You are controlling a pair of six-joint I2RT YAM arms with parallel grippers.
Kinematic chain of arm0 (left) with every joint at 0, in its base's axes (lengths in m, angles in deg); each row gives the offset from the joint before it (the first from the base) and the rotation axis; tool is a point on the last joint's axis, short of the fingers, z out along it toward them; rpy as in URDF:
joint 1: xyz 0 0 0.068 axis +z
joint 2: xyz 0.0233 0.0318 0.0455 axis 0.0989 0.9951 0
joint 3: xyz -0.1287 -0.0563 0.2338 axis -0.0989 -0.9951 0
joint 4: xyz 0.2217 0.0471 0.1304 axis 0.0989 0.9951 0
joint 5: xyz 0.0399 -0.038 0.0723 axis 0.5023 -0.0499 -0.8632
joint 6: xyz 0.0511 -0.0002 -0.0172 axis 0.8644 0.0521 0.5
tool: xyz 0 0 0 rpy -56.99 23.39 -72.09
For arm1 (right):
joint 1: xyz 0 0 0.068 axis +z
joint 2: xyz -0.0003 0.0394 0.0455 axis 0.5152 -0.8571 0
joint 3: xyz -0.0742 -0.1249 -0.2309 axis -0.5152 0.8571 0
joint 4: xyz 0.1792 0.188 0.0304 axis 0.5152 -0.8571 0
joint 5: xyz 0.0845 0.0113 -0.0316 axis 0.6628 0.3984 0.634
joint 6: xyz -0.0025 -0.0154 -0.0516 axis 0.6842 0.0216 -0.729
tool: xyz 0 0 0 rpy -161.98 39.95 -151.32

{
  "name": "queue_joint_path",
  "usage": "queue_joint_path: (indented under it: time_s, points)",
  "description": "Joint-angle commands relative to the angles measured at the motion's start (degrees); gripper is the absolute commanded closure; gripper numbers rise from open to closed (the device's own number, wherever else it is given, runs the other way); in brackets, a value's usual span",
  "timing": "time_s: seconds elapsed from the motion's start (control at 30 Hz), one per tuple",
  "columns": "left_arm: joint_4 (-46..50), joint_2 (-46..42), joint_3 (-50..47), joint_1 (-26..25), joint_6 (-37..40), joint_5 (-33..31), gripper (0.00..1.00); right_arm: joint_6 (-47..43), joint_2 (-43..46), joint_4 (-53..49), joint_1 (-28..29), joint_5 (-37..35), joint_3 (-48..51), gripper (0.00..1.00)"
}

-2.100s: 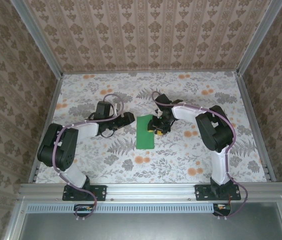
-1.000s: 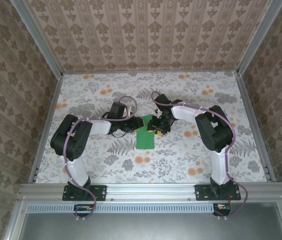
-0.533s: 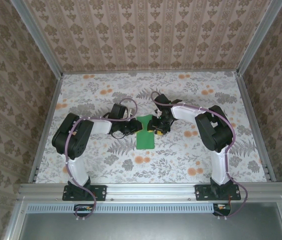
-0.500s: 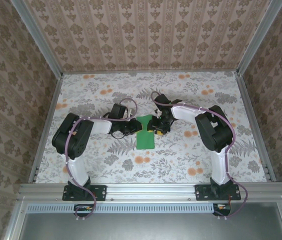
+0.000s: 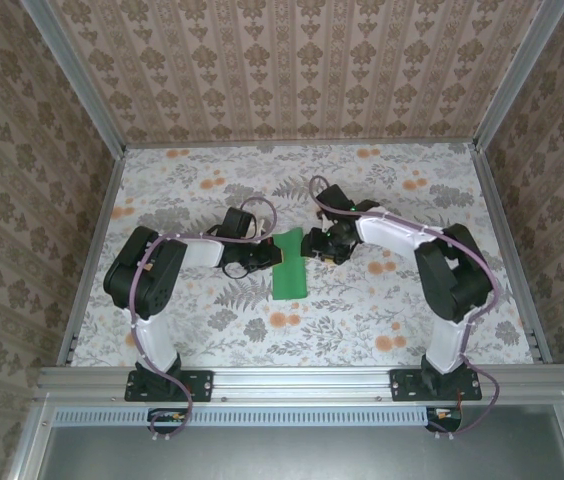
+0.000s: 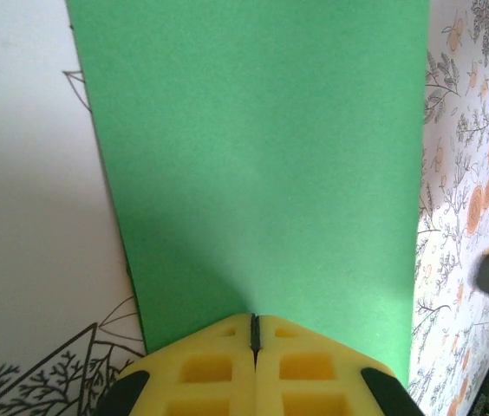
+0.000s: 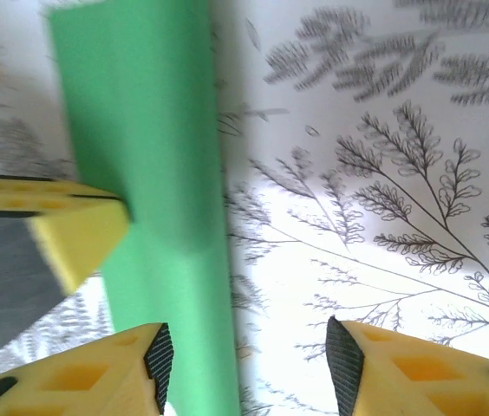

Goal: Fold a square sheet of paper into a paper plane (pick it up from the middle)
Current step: First fold in half a square sheet of paper at the center of the table.

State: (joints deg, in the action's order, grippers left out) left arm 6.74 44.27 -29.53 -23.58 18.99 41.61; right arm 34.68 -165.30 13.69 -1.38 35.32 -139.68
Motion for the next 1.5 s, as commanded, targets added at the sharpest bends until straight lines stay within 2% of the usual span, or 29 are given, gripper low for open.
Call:
queue_joint_path:
  time_s: [0.0,0.23,0.37,0.6,0.83,1.07,1.27,1.47]
  points:
    - [8.7,5.4,-2.9,0.0,2.1,-6.6,1.0,0.5,2.1,2.9,1.2,0.4,0.6,0.49]
    - [8.7,6.0,-3.1,0.1,1.8,-7.1,1.0,5.3,-5.3,7.7,4.9,2.8,-2.8,0.86]
    - [9.0,6.6,-2.8,0.0,1.7,-6.8,1.0,7.6,-8.6,9.1,5.0,2.9,-4.3,0.96]
    - [11.5,7.3,-1.7,0.1,1.8,-7.6,1.0,7.7,-13.7,6.8,4.9,2.6,-8.2,1.0]
    - [14.1,7.5,-1.1,0.1,1.5,-9.3,1.0,6.3,-15.2,6.2,3.8,2.9,-6.3,1.0]
    - [17.5,8.4,-0.3,0.4,2.3,-11.6,1.0,2.1,-13.8,8.7,1.1,5.9,0.1,1.0]
    - [18.0,8.9,-1.0,1.1,2.0,-11.6,1.0,-2.7,-9.9,13.3,-3.5,9.2,8.4,1.0]
    - [17.3,9.3,-0.8,1.1,1.9,-10.5,1.0,-8.5,-7.0,11.7,-7.3,12.4,7.0,1.0]
